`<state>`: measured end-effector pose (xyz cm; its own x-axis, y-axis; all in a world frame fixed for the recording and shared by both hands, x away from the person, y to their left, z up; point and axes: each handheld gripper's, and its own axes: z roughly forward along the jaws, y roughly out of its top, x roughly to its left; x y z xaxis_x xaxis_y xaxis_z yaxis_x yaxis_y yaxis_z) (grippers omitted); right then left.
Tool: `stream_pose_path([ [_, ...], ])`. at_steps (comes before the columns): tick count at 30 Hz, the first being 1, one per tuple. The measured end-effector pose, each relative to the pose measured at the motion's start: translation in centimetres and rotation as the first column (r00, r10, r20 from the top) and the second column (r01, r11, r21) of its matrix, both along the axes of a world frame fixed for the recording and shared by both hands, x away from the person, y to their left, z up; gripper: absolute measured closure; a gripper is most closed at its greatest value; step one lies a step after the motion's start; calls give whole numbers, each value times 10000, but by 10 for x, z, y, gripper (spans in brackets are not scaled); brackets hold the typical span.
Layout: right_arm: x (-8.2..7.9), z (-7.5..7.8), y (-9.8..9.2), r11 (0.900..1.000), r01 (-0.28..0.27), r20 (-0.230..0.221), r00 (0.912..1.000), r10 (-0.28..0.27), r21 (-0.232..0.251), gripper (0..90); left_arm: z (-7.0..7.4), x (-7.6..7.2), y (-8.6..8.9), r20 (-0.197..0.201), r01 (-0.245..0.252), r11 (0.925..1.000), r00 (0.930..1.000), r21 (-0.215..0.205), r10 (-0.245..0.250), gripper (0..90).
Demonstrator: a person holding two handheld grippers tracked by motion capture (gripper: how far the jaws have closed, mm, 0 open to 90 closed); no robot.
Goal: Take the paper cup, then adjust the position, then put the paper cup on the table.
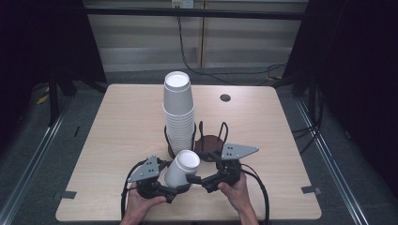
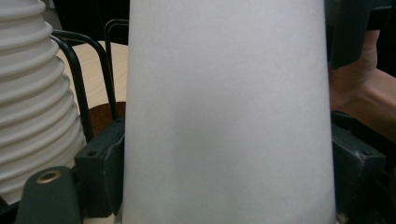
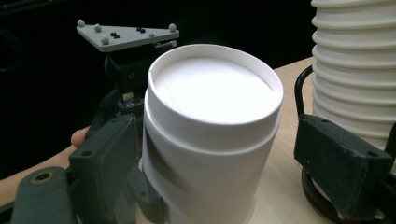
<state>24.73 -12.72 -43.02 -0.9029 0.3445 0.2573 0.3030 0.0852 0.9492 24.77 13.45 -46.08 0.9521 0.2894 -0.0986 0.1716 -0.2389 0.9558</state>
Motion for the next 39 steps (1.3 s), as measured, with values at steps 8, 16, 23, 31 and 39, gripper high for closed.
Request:
stream_pose_path([
  [8,0,-3,-6,9995,63,-104,9999,-66,-323,130,5,4,6,7,-43,9978,10000,656,43,163],
  [16,-3,-2,-9,9938,19,-231,9997,-45,-1115,131,5,6,8,-25,-11,9921,10000,1254,14,163],
  [23,-2,0,-13,9801,-264,-508,9986,167,-1968,131,12,7,9,173,173,9807,9996,1950,-211,163],
  [31,-2,2,-11,9543,-531,-627,9974,362,-2939,132,17,8,5,334,469,9556,9977,2910,-592,163],
  [39,1,2,-7,9144,-853,-901,9945,537,-3957,133,14,9,0,262,713,9259,9958,3711,-872,163],
])
